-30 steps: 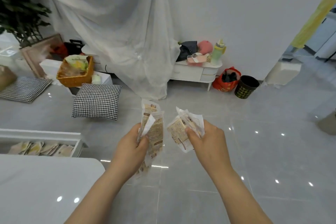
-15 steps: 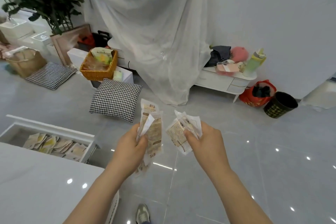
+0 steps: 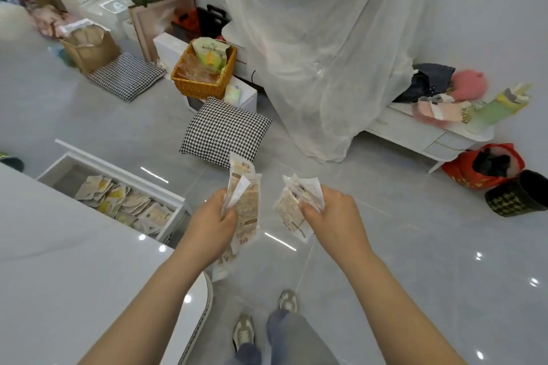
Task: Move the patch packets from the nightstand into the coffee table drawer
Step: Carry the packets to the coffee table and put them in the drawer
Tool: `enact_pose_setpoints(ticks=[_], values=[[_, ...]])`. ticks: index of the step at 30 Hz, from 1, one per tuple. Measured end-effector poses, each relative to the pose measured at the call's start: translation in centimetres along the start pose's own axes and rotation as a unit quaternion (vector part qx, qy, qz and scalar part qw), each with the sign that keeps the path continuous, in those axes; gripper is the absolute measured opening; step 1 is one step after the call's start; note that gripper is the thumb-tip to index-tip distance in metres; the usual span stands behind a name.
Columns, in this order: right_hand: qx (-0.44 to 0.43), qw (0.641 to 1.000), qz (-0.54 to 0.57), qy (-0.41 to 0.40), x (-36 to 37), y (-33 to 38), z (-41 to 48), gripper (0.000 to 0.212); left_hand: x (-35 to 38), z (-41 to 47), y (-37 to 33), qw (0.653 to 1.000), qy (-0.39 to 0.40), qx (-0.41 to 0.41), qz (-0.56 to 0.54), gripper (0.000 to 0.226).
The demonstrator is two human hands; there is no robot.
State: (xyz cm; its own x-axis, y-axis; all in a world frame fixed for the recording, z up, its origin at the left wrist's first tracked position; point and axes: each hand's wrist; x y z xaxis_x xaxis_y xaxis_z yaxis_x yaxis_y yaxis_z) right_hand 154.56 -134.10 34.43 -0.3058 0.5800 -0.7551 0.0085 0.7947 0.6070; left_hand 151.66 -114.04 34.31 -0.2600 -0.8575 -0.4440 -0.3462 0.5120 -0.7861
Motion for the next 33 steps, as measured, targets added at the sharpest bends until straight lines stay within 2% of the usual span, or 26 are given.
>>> enact_pose_setpoints(ticks=[10, 19, 24, 33], values=[[-0.055, 0.988, -0.061, 0.129, 1.4, -0.5, 13.0, 0.013, -2.0, 8.8, 2.4, 0.991, -0.043, -0.124, -0.015, 0.036], [-0.126, 0.952, -0.139, 0.242, 1.2, 0.3, 24.1, 0.010, -2.7, 15.5, 2.0, 0.973, -0.092, -0.203, -0.057, 0.037], [-0.164, 0.932, -0.160, 0.281, 2.4, 2.3, 28.6, 0.016, -4.6, 17.7, 3.1, 0.960, -0.110, -0.239, -0.091, 0.036], [-0.232, 0.892, -0.198, 0.335, 7.4, 9.3, 35.7, 0.010, -10.8, 21.2, 7.3, 0.935, -0.153, -0.284, -0.146, 0.034]])
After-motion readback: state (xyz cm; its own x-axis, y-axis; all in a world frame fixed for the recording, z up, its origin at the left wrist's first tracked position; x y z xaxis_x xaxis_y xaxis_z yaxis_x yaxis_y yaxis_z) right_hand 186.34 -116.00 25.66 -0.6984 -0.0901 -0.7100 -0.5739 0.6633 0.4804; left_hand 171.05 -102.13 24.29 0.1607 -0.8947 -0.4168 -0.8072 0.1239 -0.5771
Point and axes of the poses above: each hand's wrist, its own z-axis towards the middle knuckle, its own x-axis out of the palm, y = z × x, and after that the axes turned 12 degrees about y, right-handed
